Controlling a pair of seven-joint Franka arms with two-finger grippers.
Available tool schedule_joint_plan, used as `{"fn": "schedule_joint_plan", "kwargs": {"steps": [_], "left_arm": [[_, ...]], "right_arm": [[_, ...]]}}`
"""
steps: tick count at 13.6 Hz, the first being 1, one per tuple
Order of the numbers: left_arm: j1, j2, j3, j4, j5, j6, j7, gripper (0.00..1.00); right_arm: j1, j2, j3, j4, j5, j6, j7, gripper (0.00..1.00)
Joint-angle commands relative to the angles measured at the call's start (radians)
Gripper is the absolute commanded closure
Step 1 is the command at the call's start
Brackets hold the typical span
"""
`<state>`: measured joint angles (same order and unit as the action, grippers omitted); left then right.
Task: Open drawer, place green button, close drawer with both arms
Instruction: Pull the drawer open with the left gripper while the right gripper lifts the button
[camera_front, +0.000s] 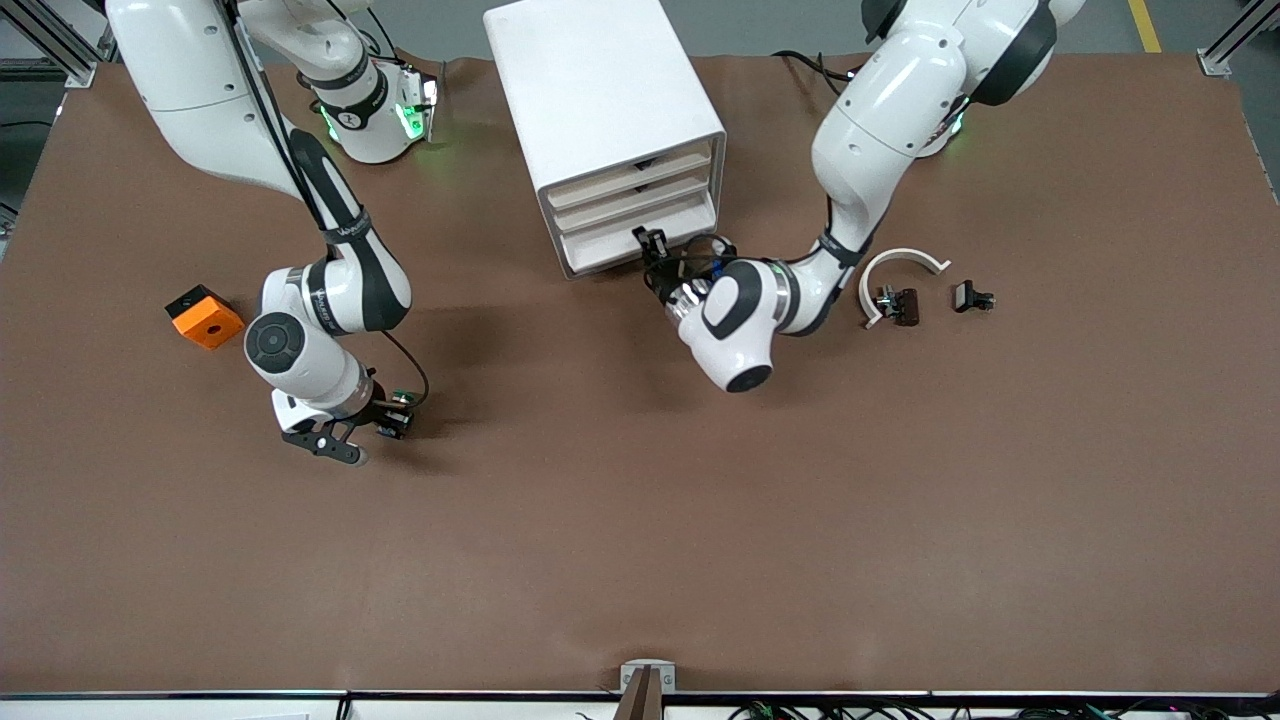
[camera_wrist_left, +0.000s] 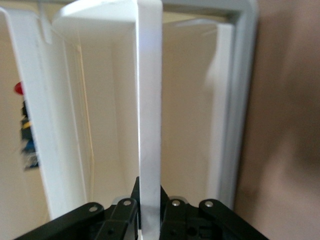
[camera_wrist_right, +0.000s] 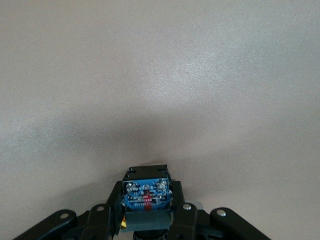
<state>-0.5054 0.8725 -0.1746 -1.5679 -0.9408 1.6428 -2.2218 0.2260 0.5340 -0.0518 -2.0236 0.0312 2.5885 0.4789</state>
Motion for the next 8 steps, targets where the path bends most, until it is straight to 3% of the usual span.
{"fn": "schedule_joint_plan", "kwargs": {"steps": [1, 5, 8], "left_arm": [[0.070, 0.000, -0.003, 0.078, -0.003, -0.030, -0.019, 1.00], [0.094, 0.003, 0.033, 0.135, -0.007, -0.052, -0.024, 1.00], [0.140, 0.011, 0.044, 0.158, -0.007, -0.046, -0.013, 1.00]], "right_arm": [[-0.005, 0.011, 0.004, 0.023, -0.010, -0.016, 0.010, 1.00], [0.010, -0.034, 0.010, 0.054, -0.005, -0.138, 0.093, 1.00], [0.084, -0.089, 0.012, 0.060, -0.002, -0.211, 0.263, 1.00]]}}
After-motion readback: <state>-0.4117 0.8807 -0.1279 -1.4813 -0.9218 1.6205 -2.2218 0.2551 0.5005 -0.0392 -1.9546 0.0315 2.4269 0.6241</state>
